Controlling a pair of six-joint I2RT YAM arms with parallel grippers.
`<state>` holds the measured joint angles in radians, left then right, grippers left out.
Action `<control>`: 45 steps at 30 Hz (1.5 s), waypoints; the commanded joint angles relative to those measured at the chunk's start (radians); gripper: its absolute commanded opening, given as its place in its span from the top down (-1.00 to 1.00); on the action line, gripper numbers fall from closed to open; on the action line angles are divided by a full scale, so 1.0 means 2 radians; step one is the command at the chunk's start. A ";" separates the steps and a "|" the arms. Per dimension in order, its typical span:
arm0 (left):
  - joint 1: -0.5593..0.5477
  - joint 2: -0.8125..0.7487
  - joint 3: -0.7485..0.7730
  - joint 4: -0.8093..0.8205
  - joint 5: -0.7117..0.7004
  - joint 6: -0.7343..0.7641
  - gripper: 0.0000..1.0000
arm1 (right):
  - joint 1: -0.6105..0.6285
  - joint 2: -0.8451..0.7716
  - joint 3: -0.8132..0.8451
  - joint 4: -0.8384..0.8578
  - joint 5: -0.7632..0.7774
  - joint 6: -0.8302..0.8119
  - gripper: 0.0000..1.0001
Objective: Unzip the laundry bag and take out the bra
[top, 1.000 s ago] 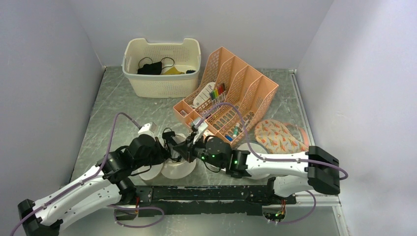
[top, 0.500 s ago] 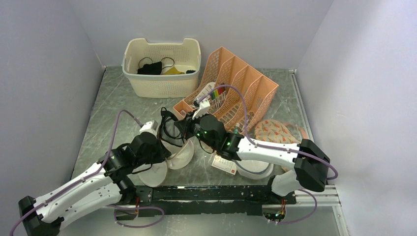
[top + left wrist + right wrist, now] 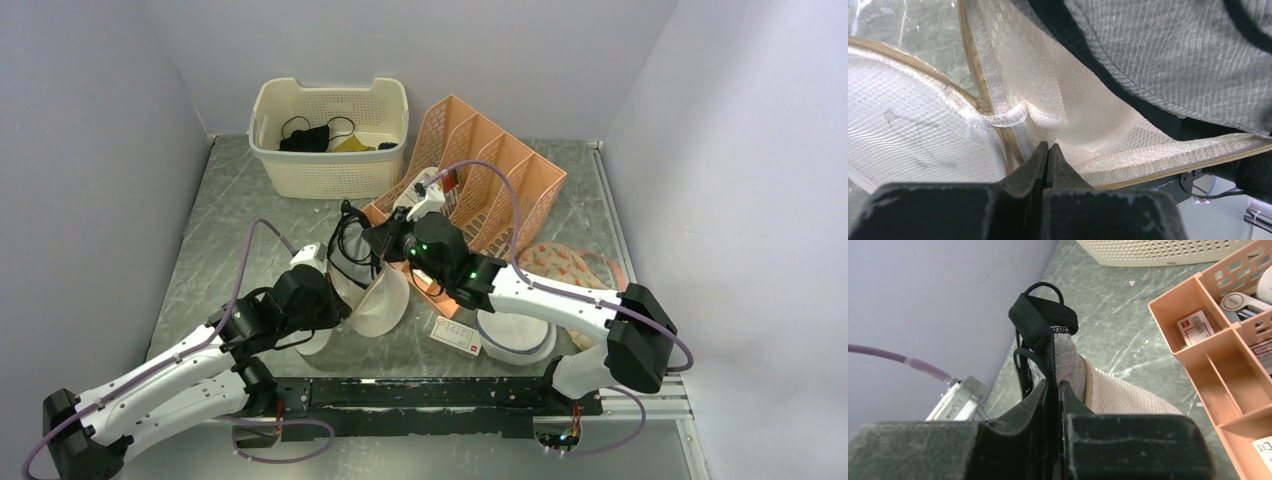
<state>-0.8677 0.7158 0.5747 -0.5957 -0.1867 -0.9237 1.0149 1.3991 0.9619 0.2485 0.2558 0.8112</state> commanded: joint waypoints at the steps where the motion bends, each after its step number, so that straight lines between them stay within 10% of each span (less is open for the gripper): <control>1: -0.002 -0.002 0.022 -0.005 0.008 0.011 0.86 | -0.003 0.015 0.044 -0.007 0.027 0.028 1.00; 16: -0.002 0.001 0.035 -0.011 0.011 0.010 0.86 | 0.014 0.036 0.037 -0.018 0.056 0.116 1.00; 25: -0.002 -0.020 0.030 -0.025 -0.002 0.008 0.85 | -0.042 -0.012 0.056 -0.066 -0.021 0.012 1.00; 31: -0.002 -0.025 0.039 -0.020 0.004 0.011 0.16 | -0.062 -0.056 0.050 -0.101 -0.098 -0.128 1.00; 45: -0.002 -0.061 0.085 -0.044 -0.019 0.025 -0.50 | -0.069 -0.109 0.034 -0.146 -0.056 -0.209 1.00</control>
<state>-0.8677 0.6121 0.6941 -0.6712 -0.2005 -0.8928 0.8829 1.1580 1.0218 -0.0299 0.1204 0.4480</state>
